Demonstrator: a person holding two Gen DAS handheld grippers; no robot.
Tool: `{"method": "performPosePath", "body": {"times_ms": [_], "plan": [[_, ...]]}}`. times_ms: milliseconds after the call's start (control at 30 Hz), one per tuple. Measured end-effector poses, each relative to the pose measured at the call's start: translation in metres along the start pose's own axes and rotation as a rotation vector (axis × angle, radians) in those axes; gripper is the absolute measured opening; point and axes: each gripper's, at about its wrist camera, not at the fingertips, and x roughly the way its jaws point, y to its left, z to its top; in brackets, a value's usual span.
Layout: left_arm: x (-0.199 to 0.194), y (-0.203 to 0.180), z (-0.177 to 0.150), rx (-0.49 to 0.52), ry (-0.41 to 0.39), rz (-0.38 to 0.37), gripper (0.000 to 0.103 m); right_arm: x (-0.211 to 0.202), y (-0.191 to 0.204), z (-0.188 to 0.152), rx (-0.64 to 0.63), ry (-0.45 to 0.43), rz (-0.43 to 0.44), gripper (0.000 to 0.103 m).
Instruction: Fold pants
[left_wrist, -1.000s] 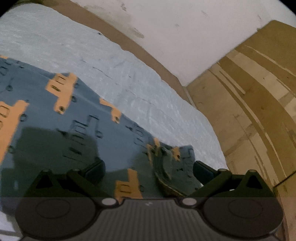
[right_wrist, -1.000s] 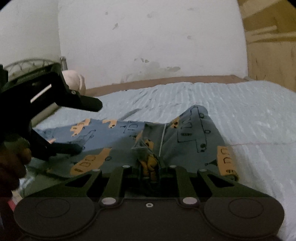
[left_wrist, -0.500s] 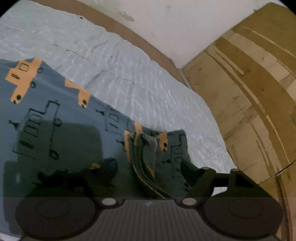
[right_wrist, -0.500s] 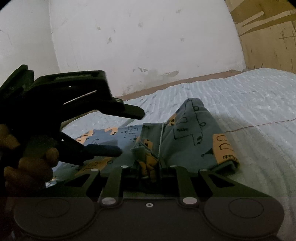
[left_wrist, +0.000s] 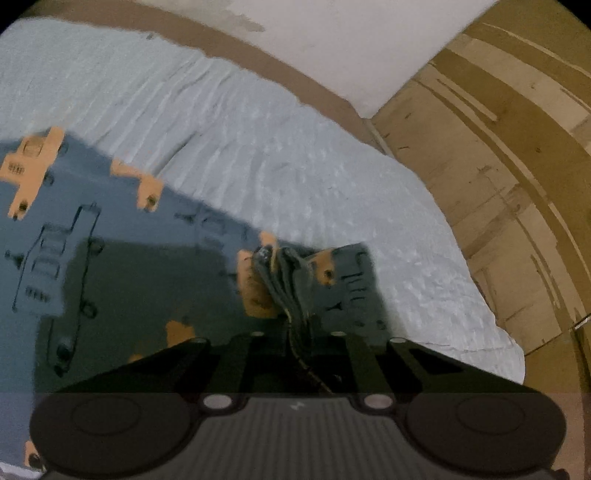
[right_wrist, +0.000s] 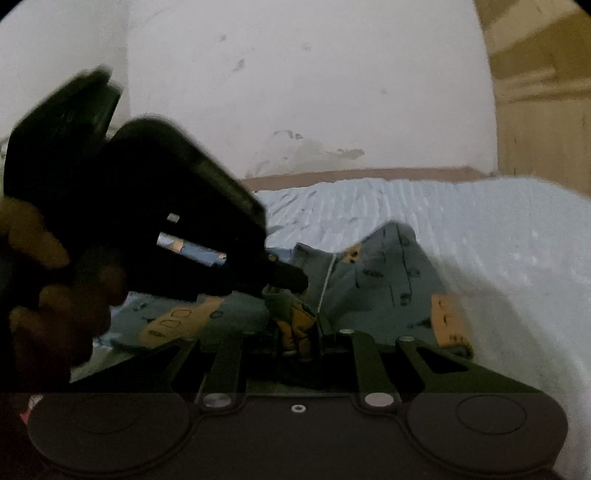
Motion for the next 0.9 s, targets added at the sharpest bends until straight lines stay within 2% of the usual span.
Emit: {"method": "performPosePath", "body": {"times_ms": [100, 300, 600, 900], "plan": [[-0.003, -0.01, 0.002, 0.052, -0.014, 0.005, 0.01, -0.002, 0.001, 0.005, -0.022, -0.012, -0.014, 0.021], [-0.021, -0.01, 0.009, 0.057, -0.026, -0.013, 0.01, -0.01, 0.01, 0.02, -0.057, -0.017, 0.003, 0.02], [-0.078, 0.011, 0.031, 0.077, -0.079, 0.053, 0.009, -0.008, 0.055, 0.053, -0.126, -0.051, 0.178, 0.02], [-0.12, 0.052, 0.026, 0.055, -0.083, 0.162, 0.009, 0.004, 0.107, 0.061, -0.185, -0.004, 0.347, 0.02]]}}
